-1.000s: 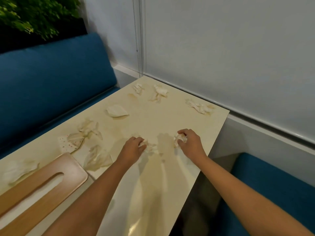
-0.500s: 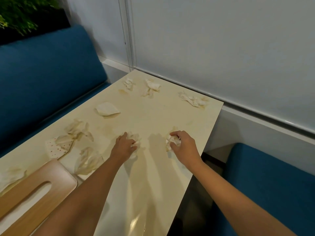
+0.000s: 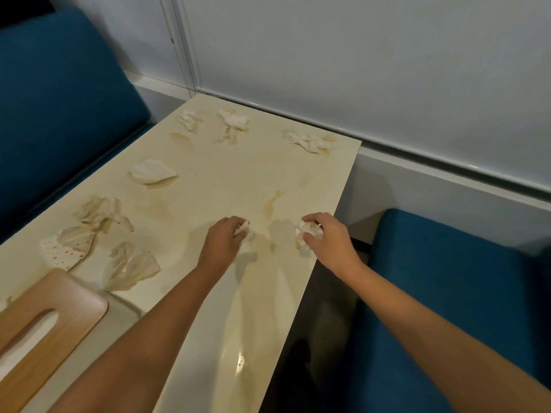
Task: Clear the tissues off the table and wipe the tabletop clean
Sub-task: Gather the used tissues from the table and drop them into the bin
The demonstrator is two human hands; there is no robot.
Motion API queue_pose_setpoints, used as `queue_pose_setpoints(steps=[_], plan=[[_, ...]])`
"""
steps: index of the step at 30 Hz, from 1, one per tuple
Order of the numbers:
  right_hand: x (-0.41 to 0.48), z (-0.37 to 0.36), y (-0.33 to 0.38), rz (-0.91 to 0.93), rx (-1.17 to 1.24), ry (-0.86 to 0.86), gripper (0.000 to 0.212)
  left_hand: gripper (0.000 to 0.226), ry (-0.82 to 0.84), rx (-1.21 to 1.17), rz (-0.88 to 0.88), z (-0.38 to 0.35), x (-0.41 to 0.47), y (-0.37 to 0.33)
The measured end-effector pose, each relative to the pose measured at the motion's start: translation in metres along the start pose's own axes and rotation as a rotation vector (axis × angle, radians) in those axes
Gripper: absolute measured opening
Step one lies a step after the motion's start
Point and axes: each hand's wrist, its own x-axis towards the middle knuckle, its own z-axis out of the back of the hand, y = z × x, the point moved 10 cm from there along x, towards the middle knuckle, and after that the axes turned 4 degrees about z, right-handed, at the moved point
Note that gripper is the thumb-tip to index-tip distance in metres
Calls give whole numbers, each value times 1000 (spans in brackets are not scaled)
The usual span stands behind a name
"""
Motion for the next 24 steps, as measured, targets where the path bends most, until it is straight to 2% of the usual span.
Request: queue_pose_setpoints(steps=[5,14,20,24], plan=[[-64,48,-24,-51,6,-120,29,23,121,-111,-82,-35,-52,-55],[-248,137,-95,-326,44,-441,28,29,431,-129,-280,-138,-151,-159],[-399,151,-140,-543,6,-629,28,18,727,-191,-414,-217,-259,-216],[-492,140,-174,-727,-74,-691,27,22,915,-175,-510,-260,-333,-244]])
